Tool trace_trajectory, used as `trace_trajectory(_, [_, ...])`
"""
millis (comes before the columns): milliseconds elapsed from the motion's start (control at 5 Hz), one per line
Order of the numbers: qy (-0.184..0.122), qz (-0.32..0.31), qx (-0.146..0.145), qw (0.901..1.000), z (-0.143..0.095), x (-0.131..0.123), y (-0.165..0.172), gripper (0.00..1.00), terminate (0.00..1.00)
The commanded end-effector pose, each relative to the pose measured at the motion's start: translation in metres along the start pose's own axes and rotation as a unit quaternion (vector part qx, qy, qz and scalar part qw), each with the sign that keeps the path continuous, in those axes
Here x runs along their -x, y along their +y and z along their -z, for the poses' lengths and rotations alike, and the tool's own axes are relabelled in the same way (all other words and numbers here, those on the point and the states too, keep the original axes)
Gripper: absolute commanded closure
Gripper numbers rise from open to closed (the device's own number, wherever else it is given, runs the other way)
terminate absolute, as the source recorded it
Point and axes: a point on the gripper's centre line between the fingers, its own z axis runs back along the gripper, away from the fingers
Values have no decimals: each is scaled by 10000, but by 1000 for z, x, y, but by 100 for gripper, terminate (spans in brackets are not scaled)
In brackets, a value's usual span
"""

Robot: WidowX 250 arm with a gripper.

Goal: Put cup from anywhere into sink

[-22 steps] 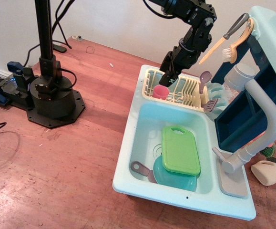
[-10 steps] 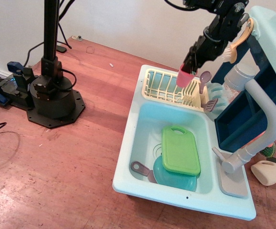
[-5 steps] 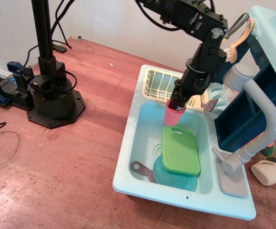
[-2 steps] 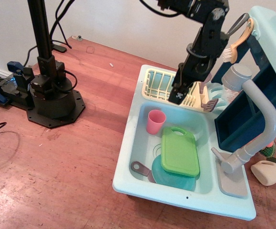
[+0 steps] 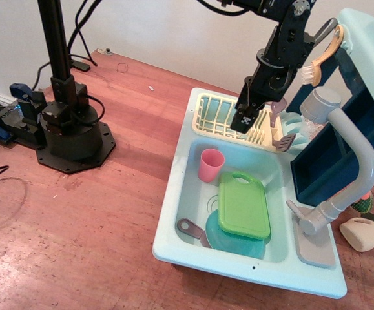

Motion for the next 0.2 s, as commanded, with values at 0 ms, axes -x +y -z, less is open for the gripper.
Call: trace_trajectory(0, [-231,-6,-19,9997,-10,-3,7,0,100])
